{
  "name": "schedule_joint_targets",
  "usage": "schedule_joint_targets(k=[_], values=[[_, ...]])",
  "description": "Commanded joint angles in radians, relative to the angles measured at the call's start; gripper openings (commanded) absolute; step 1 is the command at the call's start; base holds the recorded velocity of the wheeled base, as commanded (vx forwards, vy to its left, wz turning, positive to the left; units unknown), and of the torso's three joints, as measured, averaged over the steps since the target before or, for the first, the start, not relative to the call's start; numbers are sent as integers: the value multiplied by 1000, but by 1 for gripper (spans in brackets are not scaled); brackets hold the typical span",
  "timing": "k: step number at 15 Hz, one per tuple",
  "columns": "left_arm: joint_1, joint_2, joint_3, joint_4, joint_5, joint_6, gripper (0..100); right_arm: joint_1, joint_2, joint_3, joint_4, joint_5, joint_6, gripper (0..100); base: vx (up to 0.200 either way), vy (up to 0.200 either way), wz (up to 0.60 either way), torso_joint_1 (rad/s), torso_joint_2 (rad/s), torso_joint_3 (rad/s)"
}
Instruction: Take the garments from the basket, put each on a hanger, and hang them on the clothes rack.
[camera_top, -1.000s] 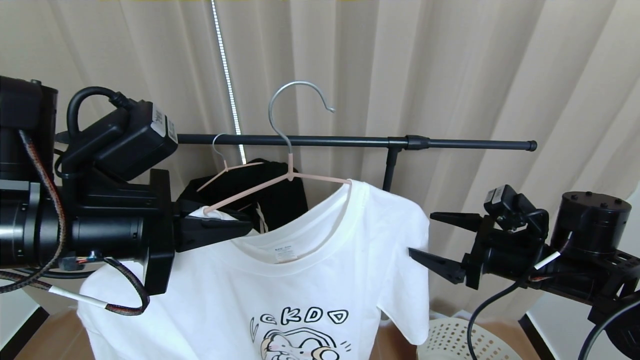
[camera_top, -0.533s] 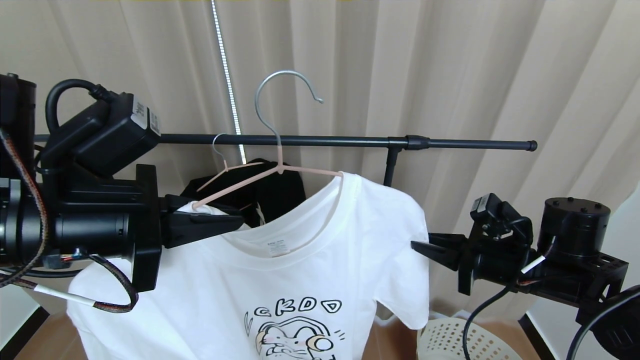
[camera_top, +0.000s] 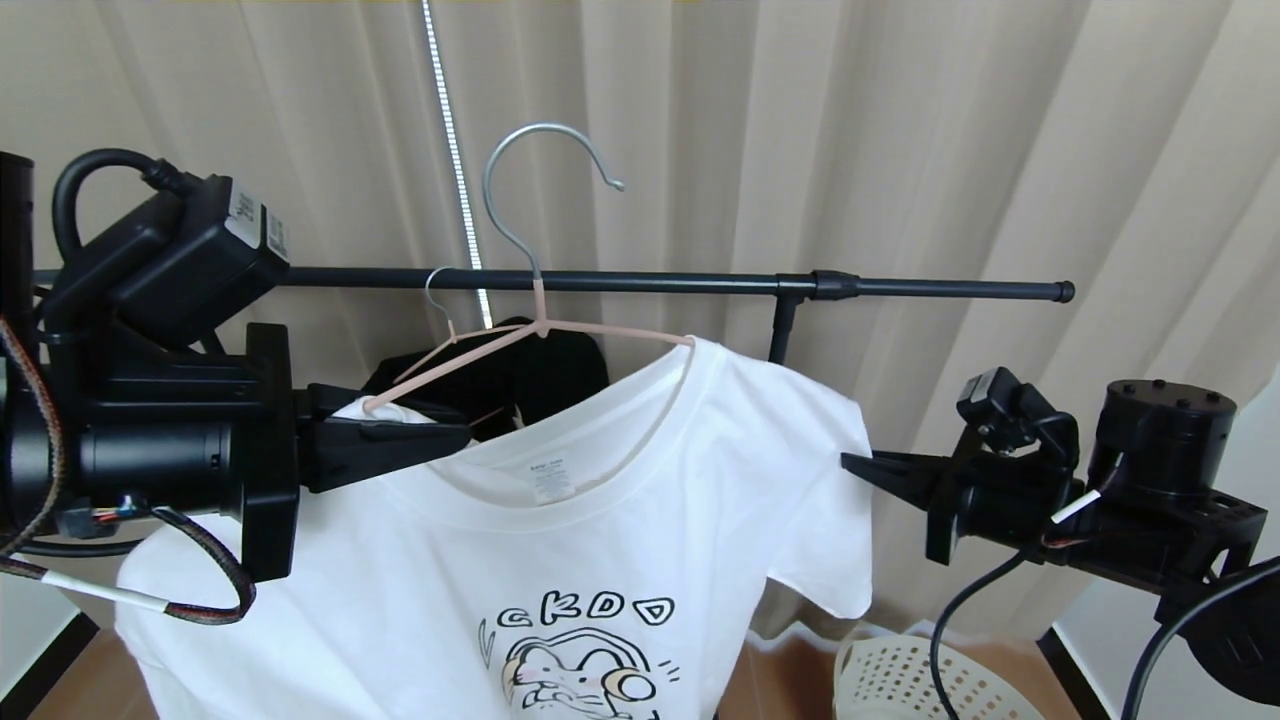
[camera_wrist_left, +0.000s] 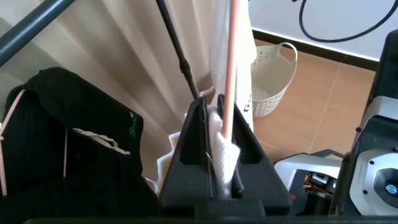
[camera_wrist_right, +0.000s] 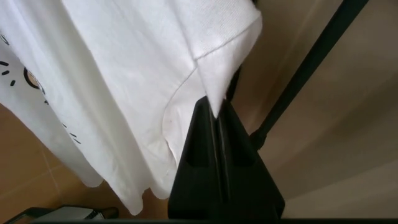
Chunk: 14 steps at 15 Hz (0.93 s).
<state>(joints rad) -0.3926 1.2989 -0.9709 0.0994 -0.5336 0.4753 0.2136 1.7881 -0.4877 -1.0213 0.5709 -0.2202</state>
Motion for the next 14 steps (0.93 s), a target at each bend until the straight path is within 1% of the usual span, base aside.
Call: schedule_joint_targets(k=[1,8,12,14], values=[[1,-3,0,0,0,0,0,-36,4,-19,1,1,2,0,0,0,0,0,0,0],[6,-3,0,0,0,0,0,-85,22,-49,3,3,13,0,0,0,0,0,0,0],[17,-10,0,0,0,-1,0,-94,33,-58,3,3,18,0,0,0,0,0,0,0],[17,-9,0,0,0,-14,0,-94,25,-52,3,3,18,0,0,0,0,0,0,0]])
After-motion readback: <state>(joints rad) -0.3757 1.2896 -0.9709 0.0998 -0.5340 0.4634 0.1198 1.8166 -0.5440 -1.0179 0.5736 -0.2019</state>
